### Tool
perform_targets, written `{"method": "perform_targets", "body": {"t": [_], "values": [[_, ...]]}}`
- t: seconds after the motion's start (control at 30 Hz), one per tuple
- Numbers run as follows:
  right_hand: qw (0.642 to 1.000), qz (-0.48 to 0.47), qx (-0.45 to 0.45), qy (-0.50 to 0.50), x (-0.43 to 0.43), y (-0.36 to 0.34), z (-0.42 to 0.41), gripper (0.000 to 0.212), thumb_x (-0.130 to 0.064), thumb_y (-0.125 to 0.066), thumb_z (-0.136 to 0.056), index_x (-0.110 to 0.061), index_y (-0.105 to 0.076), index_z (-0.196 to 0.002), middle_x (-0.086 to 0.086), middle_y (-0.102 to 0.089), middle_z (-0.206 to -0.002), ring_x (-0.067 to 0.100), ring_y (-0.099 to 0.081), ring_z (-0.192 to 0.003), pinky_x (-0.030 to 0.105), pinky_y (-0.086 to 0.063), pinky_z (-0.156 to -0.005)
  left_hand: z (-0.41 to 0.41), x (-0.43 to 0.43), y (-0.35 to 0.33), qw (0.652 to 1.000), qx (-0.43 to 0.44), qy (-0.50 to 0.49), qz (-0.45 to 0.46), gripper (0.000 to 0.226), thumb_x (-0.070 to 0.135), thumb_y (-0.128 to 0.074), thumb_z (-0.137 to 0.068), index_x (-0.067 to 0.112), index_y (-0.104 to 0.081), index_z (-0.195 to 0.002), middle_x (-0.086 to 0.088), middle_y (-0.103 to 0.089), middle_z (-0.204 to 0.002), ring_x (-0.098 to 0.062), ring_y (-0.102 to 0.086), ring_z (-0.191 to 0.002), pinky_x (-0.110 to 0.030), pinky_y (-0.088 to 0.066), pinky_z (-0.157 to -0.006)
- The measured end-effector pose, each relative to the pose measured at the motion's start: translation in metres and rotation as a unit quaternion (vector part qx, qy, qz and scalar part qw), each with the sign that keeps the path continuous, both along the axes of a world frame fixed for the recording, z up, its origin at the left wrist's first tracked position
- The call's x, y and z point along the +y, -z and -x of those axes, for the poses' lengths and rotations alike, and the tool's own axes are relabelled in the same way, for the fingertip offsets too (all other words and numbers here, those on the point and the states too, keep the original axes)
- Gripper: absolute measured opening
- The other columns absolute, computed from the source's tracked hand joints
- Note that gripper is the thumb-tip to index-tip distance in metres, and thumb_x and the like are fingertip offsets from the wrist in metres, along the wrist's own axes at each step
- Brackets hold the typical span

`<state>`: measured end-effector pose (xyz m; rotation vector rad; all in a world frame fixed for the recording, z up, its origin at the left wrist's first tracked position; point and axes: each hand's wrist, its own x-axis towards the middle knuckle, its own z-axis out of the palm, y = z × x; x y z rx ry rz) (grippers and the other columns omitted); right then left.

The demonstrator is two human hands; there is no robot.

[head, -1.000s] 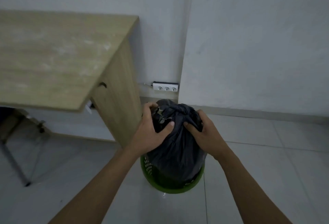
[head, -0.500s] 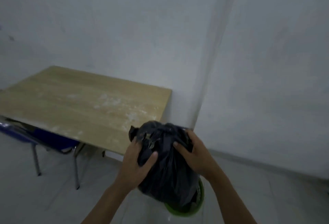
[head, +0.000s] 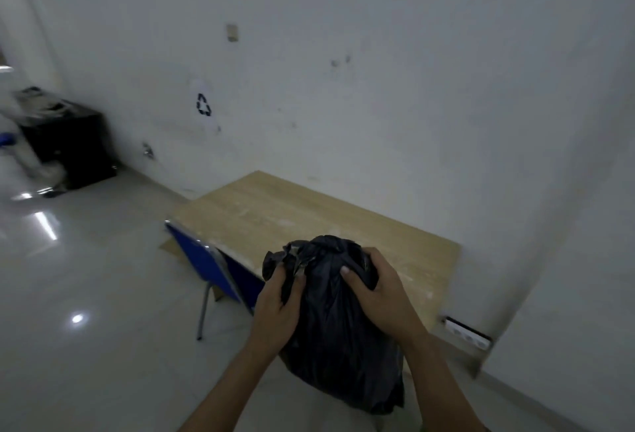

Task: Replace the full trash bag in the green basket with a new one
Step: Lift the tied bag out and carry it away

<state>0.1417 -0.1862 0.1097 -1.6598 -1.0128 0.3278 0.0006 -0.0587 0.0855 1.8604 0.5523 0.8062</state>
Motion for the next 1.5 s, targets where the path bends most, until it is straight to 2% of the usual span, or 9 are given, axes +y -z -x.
{"method": "perform_targets", "body": {"t": [0.1,0.23,0.6,0.73,0.9,1.07,1.2,1.33,1.5], "values": [[0.999,-0.017,0.012,-0.033,0.053,-0.003,0.023,0.026,-0.04,-0.06,-0.098,-0.035,-0.055,-0.123,-0.029,-0.061,-0.113,-0.006,-0.061,-0.105,0.019,-0.053,-0.086,0.029,0.04,-0.008,0.999,-0.013,-0.043,-0.001,0.038,0.044,-0.042,-0.096,0.027,-0.05,-0.13,0.014,-0.062,-0.118,0.003,-0.06,-0.107,-0.017,-0.052,-0.087],[0.997,-0.015,0.002,-0.081,0.121,0.002,0.045,0.03,-0.043,-0.059,-0.097,-0.04,-0.053,-0.127,-0.034,-0.06,-0.116,-0.009,-0.059,-0.109,0.017,-0.051,-0.089,0.064,0.089,-0.013,0.996,-0.029,-0.081,0.01,0.031,0.037,-0.044,-0.098,0.033,-0.048,-0.129,0.023,-0.058,-0.118,0.017,-0.056,-0.103,-0.005,-0.046,-0.081],[0.969,-0.014,0.029,-0.246,0.348,0.019,0.108,0.037,-0.038,-0.061,-0.098,-0.031,-0.056,-0.134,-0.025,-0.063,-0.123,-0.006,-0.06,-0.111,0.025,-0.053,-0.095,0.153,0.264,0.003,0.968,-0.018,-0.249,0.036,0.022,0.038,-0.049,-0.098,0.026,-0.059,-0.113,0.019,-0.069,-0.101,0.0,-0.067,-0.095,-0.021,-0.055,-0.079],[0.957,0.001,0.037,-0.287,0.435,0.021,0.123,0.044,-0.047,-0.059,-0.096,-0.03,-0.055,-0.137,-0.015,-0.061,-0.133,-0.001,-0.059,-0.118,0.029,-0.053,-0.099,0.174,0.334,-0.001,0.955,-0.007,-0.293,0.039,0.023,0.04,-0.049,-0.099,0.027,-0.059,-0.116,0.017,-0.07,-0.104,0.0,-0.067,-0.097,-0.026,-0.056,-0.083],[0.941,0.0,0.051,-0.336,0.542,0.017,0.143,0.026,-0.04,-0.061,-0.097,-0.038,-0.057,-0.123,-0.023,-0.065,-0.117,-0.006,-0.062,-0.107,0.028,-0.056,-0.093,0.196,0.422,-0.006,0.943,-0.001,-0.331,0.036,0.024,0.04,-0.048,-0.1,0.03,-0.058,-0.12,0.02,-0.069,-0.103,0.001,-0.067,-0.096,-0.025,-0.055,-0.083],[0.934,0.007,0.036,-0.355,0.641,0.027,0.168,0.032,-0.044,-0.061,-0.097,-0.032,-0.06,-0.126,-0.015,-0.067,-0.117,0.003,-0.064,-0.11,0.034,-0.057,-0.092,0.222,0.508,0.002,0.935,-0.014,-0.351,0.056,0.023,0.038,-0.048,-0.101,0.031,-0.058,-0.12,0.021,-0.069,-0.105,0.002,-0.066,-0.099,-0.023,-0.055,-0.085],[0.935,0.016,0.025,-0.355,0.72,0.034,0.196,0.021,-0.035,-0.063,-0.097,-0.041,-0.059,-0.116,-0.017,-0.069,-0.112,-0.005,-0.064,-0.104,0.021,-0.053,-0.088,0.248,0.583,0.014,0.93,-0.016,-0.363,0.06,0.02,0.035,-0.048,-0.101,0.037,-0.058,-0.119,0.025,-0.068,-0.104,0.005,-0.065,-0.098,-0.014,-0.052,-0.081],[0.937,0.018,0.033,-0.347,0.801,0.038,0.228,0.029,-0.043,-0.062,-0.094,-0.033,-0.062,-0.122,-0.018,-0.069,-0.112,0.002,-0.065,-0.106,0.038,-0.056,-0.093,0.28,0.664,0.012,0.935,-0.008,-0.35,0.057,0.017,0.034,-0.048,-0.102,0.042,-0.056,-0.114,0.029,-0.067,-0.102,0.008,-0.064,-0.096,-0.009,-0.049,-0.076],[0.945,0.014,0.04,-0.323,0.887,0.031,0.257,0.022,-0.039,-0.063,-0.096,-0.041,-0.061,-0.117,-0.02,-0.069,-0.11,0.0,-0.065,-0.105,0.038,-0.057,-0.093,0.312,0.768,0.006,0.942,0.006,-0.329,0.057,0.015,0.037,-0.048,-0.101,0.034,-0.059,-0.111,0.022,-0.069,-0.099,0.002,-0.066,-0.094,-0.018,-0.053,-0.077]]}}
